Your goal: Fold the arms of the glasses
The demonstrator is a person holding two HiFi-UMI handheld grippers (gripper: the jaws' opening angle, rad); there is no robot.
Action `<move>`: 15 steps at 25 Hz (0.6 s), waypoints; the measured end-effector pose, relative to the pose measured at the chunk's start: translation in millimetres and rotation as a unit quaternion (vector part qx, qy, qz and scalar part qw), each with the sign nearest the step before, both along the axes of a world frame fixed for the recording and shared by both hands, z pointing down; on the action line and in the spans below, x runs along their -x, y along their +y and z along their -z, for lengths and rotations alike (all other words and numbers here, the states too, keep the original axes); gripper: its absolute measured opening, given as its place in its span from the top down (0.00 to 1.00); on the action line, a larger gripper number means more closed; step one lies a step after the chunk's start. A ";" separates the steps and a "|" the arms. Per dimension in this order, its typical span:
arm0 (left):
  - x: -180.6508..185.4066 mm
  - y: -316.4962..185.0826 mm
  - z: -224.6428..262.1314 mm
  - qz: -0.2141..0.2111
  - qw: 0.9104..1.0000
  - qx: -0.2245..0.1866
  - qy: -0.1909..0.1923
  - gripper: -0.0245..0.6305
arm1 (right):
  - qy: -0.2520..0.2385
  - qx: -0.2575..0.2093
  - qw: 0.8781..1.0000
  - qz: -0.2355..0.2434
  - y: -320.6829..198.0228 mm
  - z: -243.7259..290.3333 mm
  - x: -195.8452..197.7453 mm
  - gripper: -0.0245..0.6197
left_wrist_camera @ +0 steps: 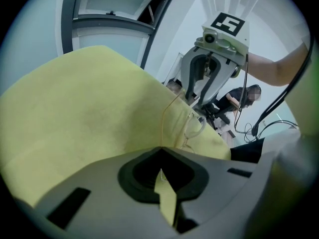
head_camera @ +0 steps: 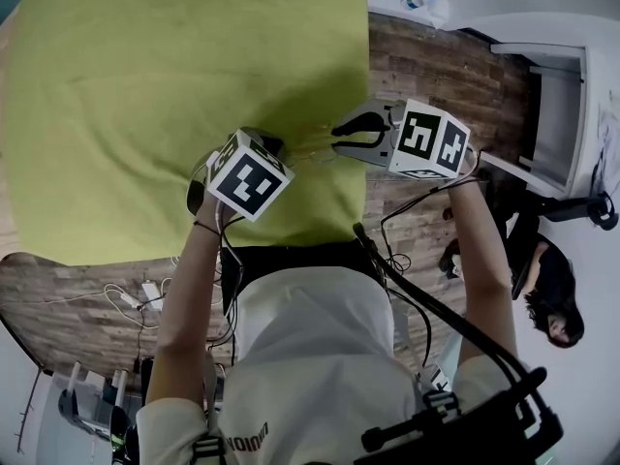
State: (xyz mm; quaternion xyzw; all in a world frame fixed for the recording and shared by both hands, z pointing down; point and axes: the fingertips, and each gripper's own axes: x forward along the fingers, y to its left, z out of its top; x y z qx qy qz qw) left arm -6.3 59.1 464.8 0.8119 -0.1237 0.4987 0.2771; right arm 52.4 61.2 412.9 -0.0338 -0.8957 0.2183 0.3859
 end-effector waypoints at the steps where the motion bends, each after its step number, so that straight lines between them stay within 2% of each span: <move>1: 0.3 -0.1 -0.4 0.000 1.000 0.002 -0.002 0.94 | -0.001 -0.001 1.000 0.000 1.5 1.7 -2.5 0.85; 8: 0.8 -2.4 -3.4 0.000 1.000 0.011 -0.009 0.94 | -0.007 -0.010 1.000 0.010 19.7 7.8 -10.8 0.75; 15: 1.1 -2.4 -4.4 0.001 1.000 0.020 -0.011 0.94 | 0.016 -0.035 0.999 0.030 32.0 -4.9 -9.3 0.74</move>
